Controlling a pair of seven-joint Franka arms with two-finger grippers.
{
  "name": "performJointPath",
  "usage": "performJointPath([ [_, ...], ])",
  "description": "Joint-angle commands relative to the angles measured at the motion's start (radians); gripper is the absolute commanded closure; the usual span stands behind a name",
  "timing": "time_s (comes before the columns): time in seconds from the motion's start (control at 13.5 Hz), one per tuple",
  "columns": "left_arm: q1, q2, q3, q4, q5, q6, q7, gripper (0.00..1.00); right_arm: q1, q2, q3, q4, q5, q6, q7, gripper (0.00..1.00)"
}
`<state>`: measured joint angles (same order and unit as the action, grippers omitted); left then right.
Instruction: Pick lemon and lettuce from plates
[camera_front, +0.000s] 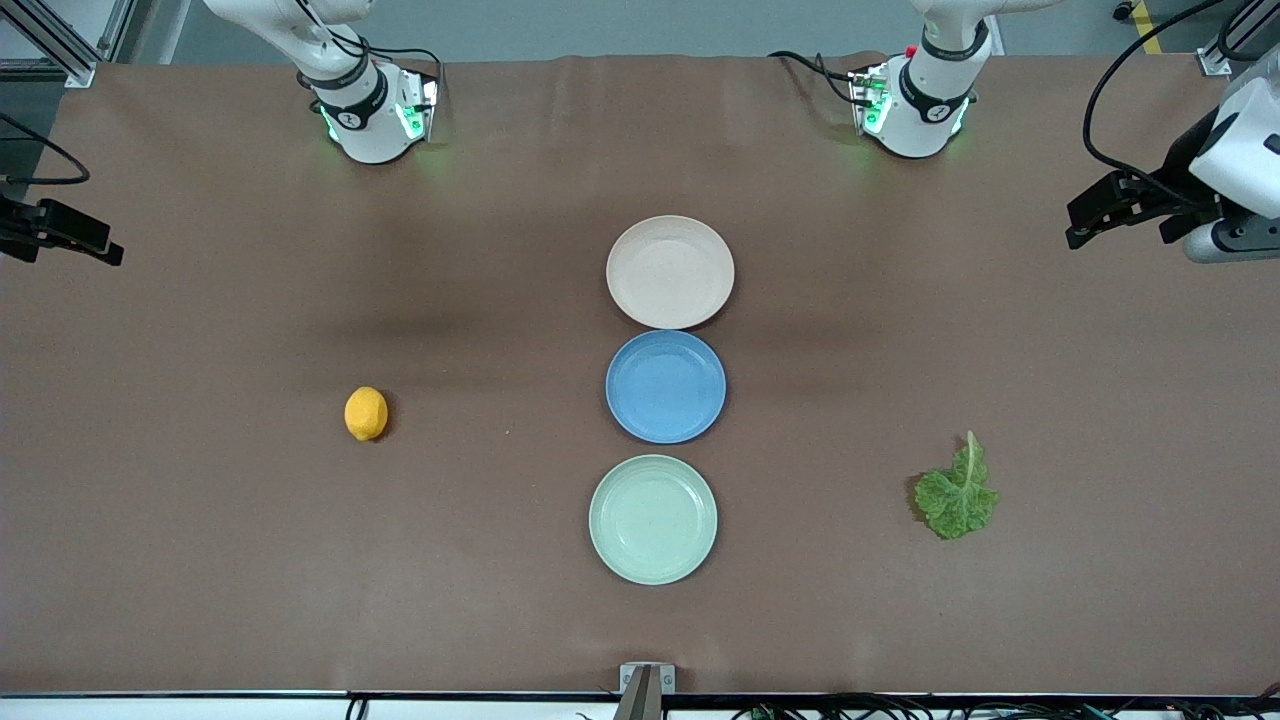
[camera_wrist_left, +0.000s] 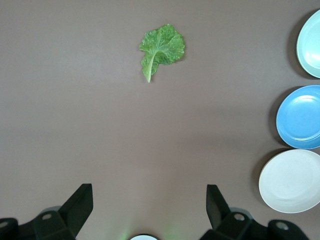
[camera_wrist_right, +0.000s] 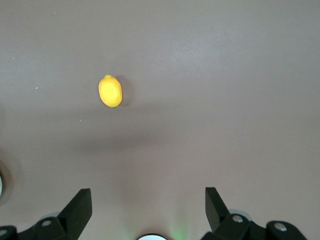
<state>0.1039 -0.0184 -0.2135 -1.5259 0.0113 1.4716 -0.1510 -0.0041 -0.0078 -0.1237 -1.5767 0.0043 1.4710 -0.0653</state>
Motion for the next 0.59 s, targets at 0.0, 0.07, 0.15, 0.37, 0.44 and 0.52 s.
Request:
performJointPath([
  [0.0, -0.003, 0.012, -0.004, 0.012, 0.029, 0.003, -0.007, 0.0, -0.02, -0.026, 0.029, -0.003, -0.006, -0.009, 0.022, 0.0],
  [0.07, 0.0, 0.012, -0.004, 0.012, 0.027, 0.003, -0.007, 0.0, -0.019, -0.026, 0.029, -0.003, -0.006, -0.006, 0.021, 0.0],
  [0.15, 0.005, 0.012, -0.004, 0.015, 0.027, 0.001, -0.005, 0.0, -0.019, -0.034, 0.027, -0.005, -0.006, -0.001, 0.021, 0.0],
  [0.37, 0.01, 0.009, -0.001, 0.012, 0.027, -0.007, -0.005, 0.0, -0.019, -0.052, 0.026, -0.016, -0.006, 0.005, 0.022, 0.0],
  [0.44, 0.01, 0.011, -0.001, 0.01, 0.027, -0.01, -0.007, 0.0, -0.019, -0.06, 0.026, -0.026, -0.006, 0.005, 0.022, 0.0],
  [0.52, 0.01, 0.012, -0.001, 0.01, 0.027, -0.014, -0.007, 0.0, -0.019, -0.066, 0.026, -0.034, -0.006, 0.006, 0.021, 0.0],
])
